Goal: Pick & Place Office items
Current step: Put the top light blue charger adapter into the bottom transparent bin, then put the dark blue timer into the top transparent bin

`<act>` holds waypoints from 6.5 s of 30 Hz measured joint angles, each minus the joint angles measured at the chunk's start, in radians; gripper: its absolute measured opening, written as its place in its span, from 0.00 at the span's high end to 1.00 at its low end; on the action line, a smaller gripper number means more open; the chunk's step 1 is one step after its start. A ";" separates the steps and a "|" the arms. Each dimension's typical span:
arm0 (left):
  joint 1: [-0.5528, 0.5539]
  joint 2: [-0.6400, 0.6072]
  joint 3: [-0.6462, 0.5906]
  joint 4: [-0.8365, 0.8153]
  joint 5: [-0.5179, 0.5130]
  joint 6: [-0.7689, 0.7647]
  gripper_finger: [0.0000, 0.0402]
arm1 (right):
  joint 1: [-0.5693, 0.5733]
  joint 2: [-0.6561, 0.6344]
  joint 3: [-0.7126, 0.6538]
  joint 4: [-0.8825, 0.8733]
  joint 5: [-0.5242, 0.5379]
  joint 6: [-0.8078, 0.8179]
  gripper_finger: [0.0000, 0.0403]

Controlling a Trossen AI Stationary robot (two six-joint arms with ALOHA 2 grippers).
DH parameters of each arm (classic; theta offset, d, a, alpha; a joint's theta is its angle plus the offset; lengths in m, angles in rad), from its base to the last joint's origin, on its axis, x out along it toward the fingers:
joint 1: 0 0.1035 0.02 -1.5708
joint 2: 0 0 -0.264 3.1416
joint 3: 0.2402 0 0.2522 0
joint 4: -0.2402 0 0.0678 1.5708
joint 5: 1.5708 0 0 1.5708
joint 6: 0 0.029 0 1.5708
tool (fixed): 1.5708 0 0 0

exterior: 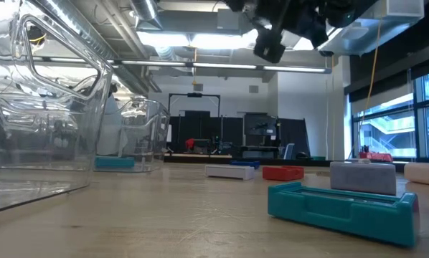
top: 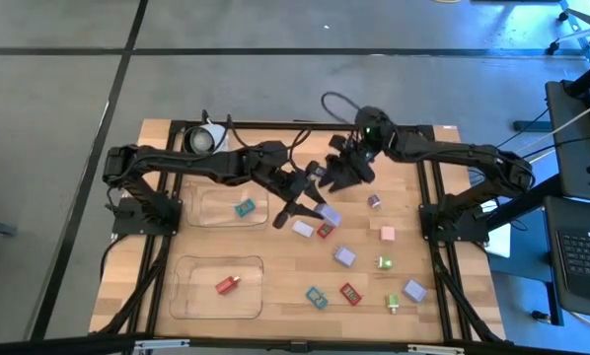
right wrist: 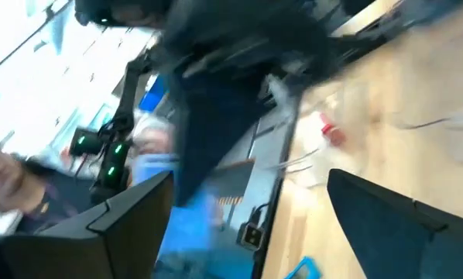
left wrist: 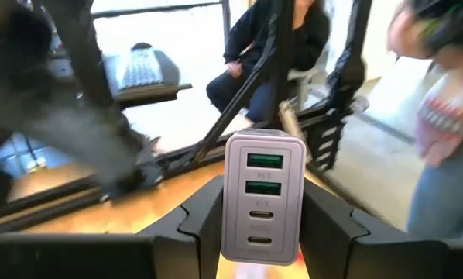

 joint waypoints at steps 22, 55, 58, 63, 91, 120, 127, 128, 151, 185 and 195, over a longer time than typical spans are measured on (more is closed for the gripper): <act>-0.393 -0.223 -0.003 -1.045 -0.234 -0.934 0.67 | -0.121 -0.023 0.000 -0.018 -0.073 -0.057 0.14; -0.730 -0.198 -0.299 -1.031 -0.305 -1.755 0.67 | -0.121 -0.023 0.000 -0.078 -0.039 -0.141 0.14; -0.730 -0.198 -0.299 -1.031 -0.305 -1.755 0.67 | -0.121 -0.023 0.000 -0.078 -0.038 -0.147 0.14; -0.730 -0.198 -0.299 -1.028 -0.306 -1.744 0.67 | -0.121 -0.023 0.000 -0.078 -0.038 -0.150 0.14; -0.591 -0.206 0.005 -1.104 -0.678 -1.329 0.56 | -0.089 -0.023 0.000 -0.270 0.686 -0.526 0.14; -0.258 -0.206 0.223 -1.103 -1.249 -0.703 0.56 | 0.003 0.320 0.000 -0.380 1.162 -0.581 0.14; -0.195 -0.206 0.223 -1.103 -1.245 -0.610 0.56 | -0.002 0.380 0.000 -0.318 1.246 -0.640 0.14; -0.187 -0.206 0.223 -1.103 -1.243 -0.601 0.56 | -0.008 0.385 0.000 -0.320 1.256 -0.649 0.14; -0.079 -0.206 0.223 -1.103 -1.175 -0.515 0.56 | -0.040 0.421 0.103 -0.341 1.141 -0.632 0.14; -0.080 -0.206 0.223 -1.109 -1.209 -0.399 0.58 | -0.020 0.536 0.108 -0.348 1.074 -0.662 0.61; -0.077 -0.206 0.223 -1.106 -1.224 -0.434 0.56 | -0.030 0.339 0.103 -0.352 1.135 -0.514 0.63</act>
